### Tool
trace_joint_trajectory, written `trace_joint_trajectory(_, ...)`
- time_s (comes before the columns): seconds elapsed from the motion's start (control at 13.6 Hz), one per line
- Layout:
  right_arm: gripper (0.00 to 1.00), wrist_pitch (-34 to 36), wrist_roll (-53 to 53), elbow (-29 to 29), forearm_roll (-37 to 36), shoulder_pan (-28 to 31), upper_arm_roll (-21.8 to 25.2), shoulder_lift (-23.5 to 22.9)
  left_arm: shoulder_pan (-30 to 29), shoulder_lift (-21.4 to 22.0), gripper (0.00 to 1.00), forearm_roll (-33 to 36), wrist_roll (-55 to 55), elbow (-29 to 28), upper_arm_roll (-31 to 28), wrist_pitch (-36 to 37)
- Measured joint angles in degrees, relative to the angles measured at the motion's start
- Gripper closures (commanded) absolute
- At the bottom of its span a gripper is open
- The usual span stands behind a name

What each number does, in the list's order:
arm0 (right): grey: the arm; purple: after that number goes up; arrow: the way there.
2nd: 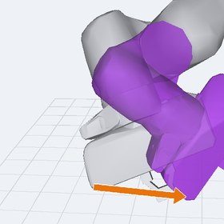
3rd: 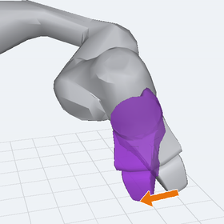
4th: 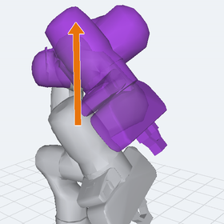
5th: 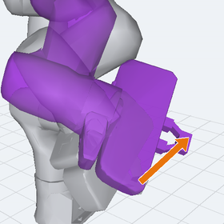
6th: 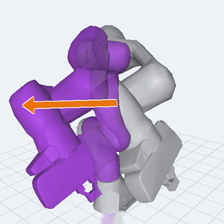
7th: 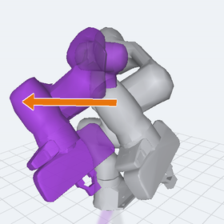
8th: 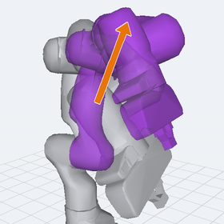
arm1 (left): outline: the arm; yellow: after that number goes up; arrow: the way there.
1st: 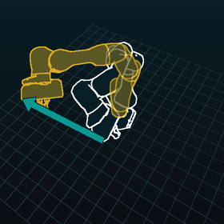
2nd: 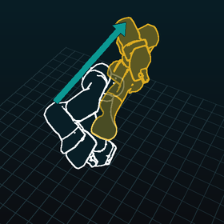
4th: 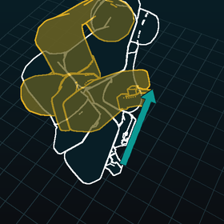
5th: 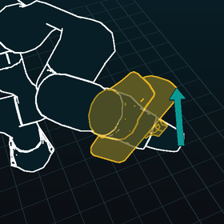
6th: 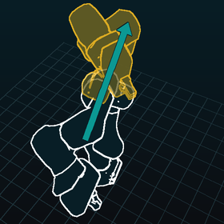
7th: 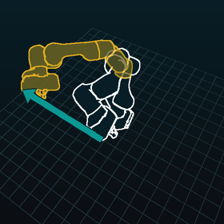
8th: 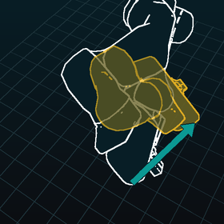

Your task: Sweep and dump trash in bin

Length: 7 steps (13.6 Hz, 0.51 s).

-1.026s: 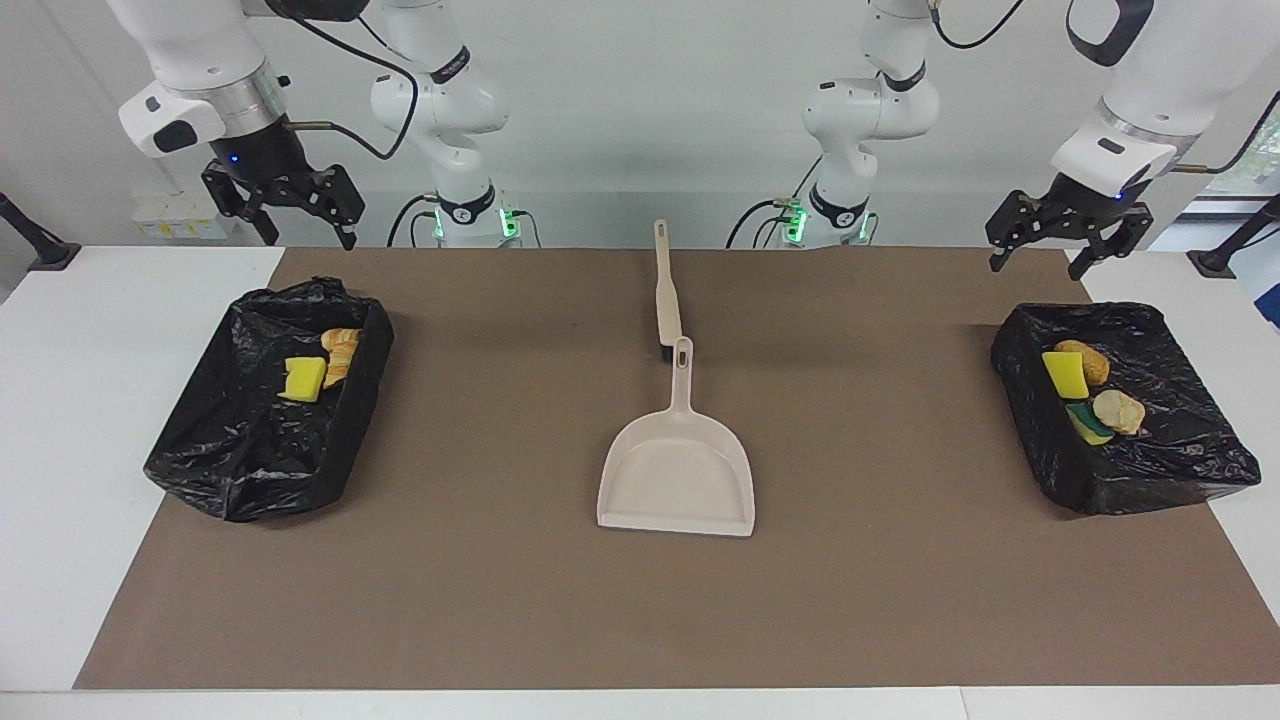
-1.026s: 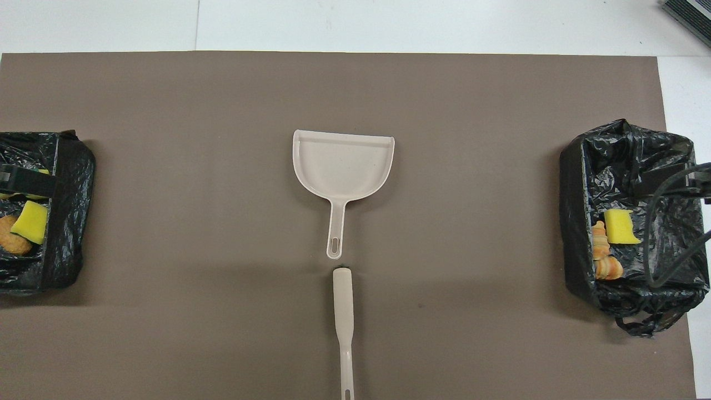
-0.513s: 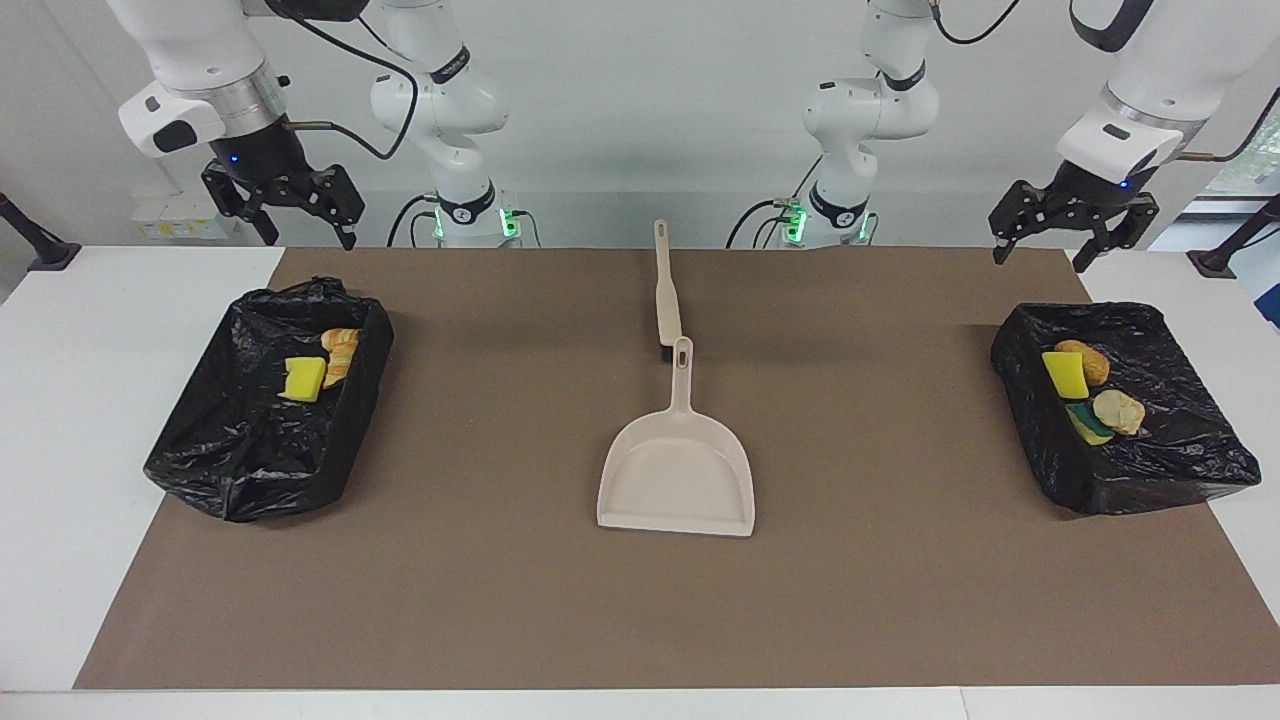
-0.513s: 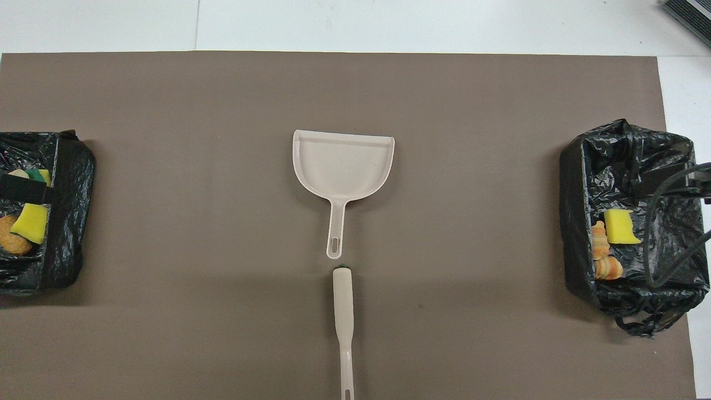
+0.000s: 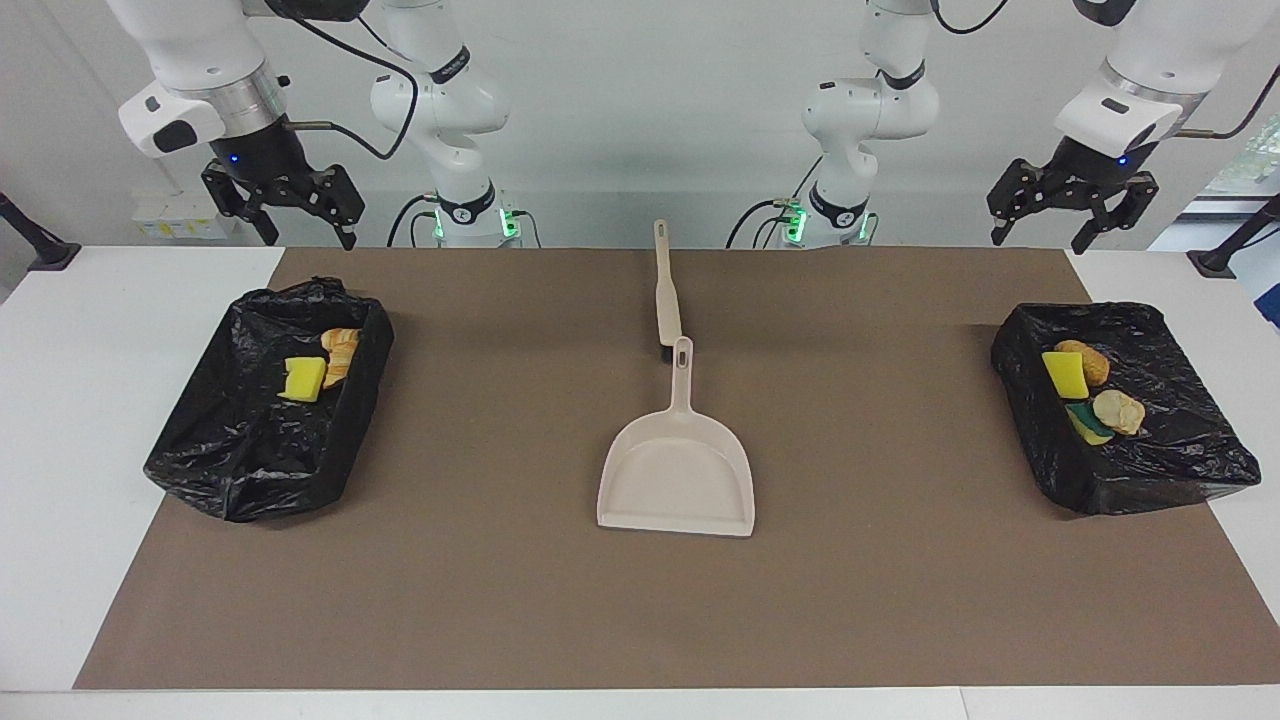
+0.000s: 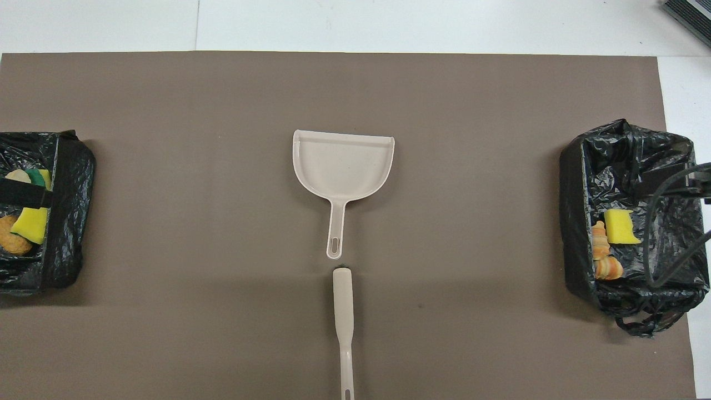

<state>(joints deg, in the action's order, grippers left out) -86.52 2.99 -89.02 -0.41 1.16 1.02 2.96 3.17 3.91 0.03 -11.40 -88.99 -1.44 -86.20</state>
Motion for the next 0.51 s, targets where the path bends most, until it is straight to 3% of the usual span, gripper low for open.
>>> trace_joint_trajectory(0.51, 0.0, 0.0, 0.0, 0.0, 0.0, 0.0, 0.0, 0.0, 0.0, 0.0, 0.0, 0.0, 2.0, 0.5, 0.0, 2.7)
